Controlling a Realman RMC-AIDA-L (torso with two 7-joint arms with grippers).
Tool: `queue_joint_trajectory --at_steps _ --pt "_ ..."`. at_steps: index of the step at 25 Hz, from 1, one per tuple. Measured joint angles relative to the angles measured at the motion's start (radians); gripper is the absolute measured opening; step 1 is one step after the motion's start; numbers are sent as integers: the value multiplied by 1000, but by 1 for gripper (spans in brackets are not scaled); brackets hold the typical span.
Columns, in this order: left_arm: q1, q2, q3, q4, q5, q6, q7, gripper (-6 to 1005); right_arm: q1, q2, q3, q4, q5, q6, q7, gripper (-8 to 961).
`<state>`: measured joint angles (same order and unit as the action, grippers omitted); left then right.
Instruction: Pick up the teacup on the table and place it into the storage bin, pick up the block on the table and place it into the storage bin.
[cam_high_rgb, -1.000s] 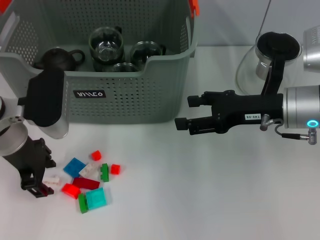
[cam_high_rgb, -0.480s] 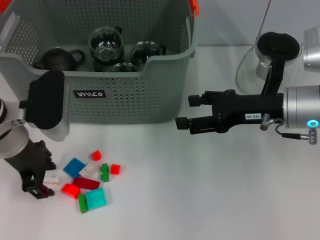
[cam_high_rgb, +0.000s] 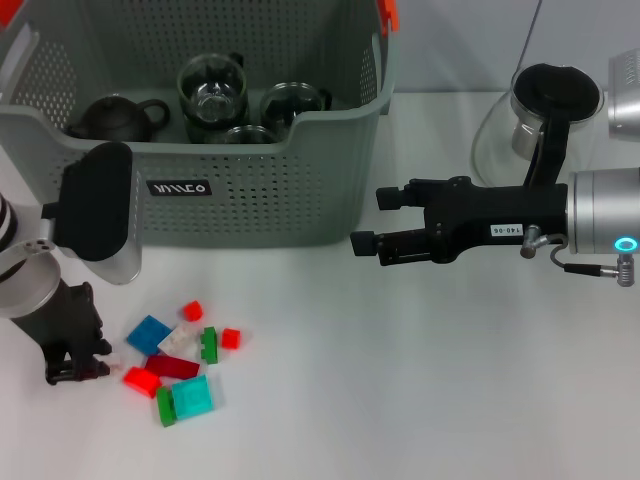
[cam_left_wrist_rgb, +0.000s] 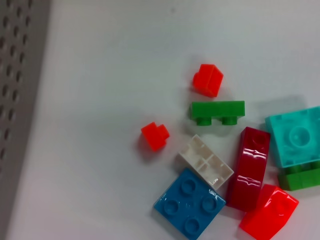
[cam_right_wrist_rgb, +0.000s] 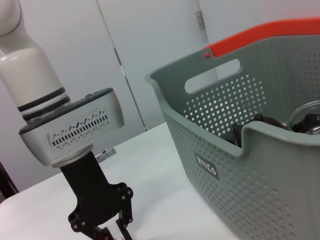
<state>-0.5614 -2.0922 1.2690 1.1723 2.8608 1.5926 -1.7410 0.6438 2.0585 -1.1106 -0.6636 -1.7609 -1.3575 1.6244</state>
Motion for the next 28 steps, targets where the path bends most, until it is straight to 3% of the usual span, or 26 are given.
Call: queue_joint_trajectory --at_steps 7,13,18,22,25,28 --pt "1 0 9 3 0 -18 1 178 0 -1 8 -1 -1 0 0 915" --pt "14 -10 -32 113 -2 61 -5 158 -1 -1 11 -3 -3 0 0 915" --pt "-10 -44 -195 245 -20 246 -3 184 -5 -3 11 -4 -1 0 -2 914" --pt "-68 -58 -385 336 -200 407 -29 205 -6 -4 11 -4 0 0 -7 914" --pt "-131 -52 -489 347 -324 418 -128 221 -5 -4 11 -4 0 0 -10 914" --pt "-222 -11 -596 326 -418 357 -241 237 -3 -2 11 -4 -2 0 -11 914"
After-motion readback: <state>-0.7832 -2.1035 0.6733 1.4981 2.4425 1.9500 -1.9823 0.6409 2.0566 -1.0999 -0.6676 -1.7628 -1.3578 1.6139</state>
